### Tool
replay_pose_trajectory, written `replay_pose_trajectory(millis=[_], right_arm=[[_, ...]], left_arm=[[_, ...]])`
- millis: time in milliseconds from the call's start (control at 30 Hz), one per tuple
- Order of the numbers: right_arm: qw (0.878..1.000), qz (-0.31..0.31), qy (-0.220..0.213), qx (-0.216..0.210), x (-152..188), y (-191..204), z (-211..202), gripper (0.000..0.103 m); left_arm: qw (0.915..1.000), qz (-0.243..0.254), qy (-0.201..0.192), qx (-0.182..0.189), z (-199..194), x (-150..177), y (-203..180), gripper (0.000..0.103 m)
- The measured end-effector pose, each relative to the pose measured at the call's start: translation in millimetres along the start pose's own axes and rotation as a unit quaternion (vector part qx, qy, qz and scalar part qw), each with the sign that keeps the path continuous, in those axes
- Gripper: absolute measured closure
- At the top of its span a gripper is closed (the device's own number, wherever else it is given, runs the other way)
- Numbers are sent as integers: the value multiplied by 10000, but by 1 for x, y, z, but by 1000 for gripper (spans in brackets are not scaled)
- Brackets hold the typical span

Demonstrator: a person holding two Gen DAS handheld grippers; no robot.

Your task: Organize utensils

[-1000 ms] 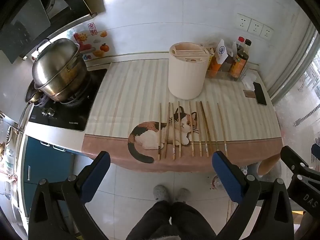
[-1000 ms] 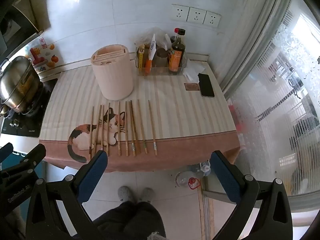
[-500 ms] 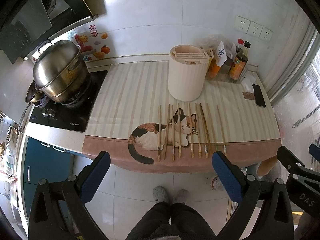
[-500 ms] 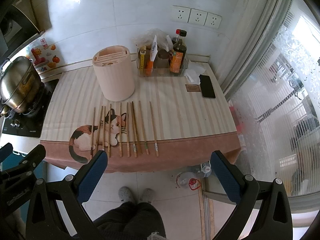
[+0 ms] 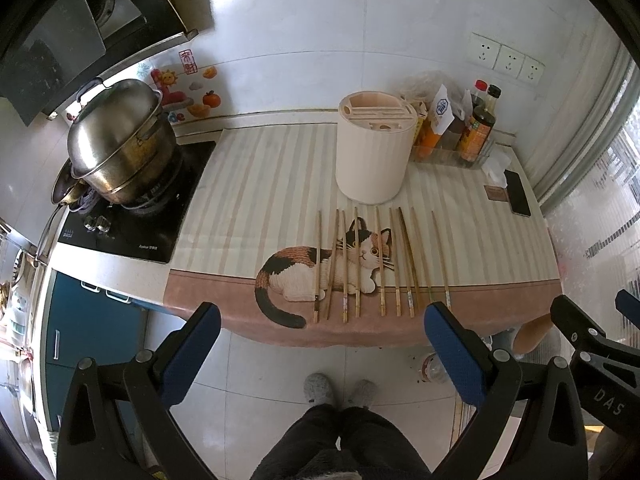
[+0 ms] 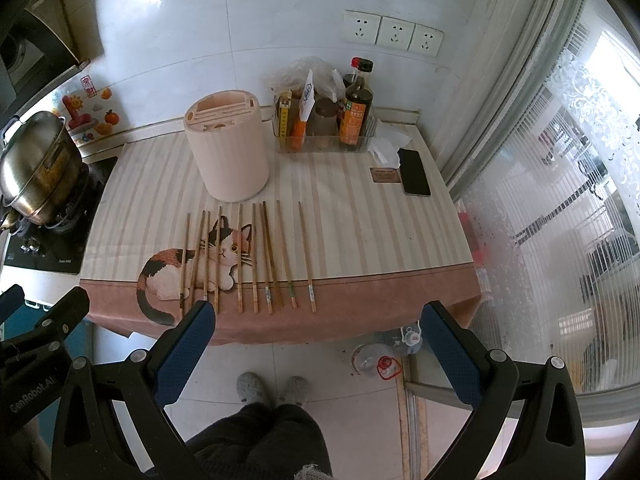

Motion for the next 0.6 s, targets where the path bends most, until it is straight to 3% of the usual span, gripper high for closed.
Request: replay_pose_trajectory(millis=[600], right_arm=[[10000, -21, -21, -8, 2, 2, -3, 0]], left_arm=[[10000, -20, -28, -2, -3, -2, -1, 0]])
Point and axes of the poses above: each gripper's, at about its wrist camera, not at the fingertips, and z roughly the way its jaws point, y to its left, x to its underside, the point moved 8 cm from there along z, roughly the way its jaws point, and after that the axes turned 7 degrees about -y, right-handed, at the moved point
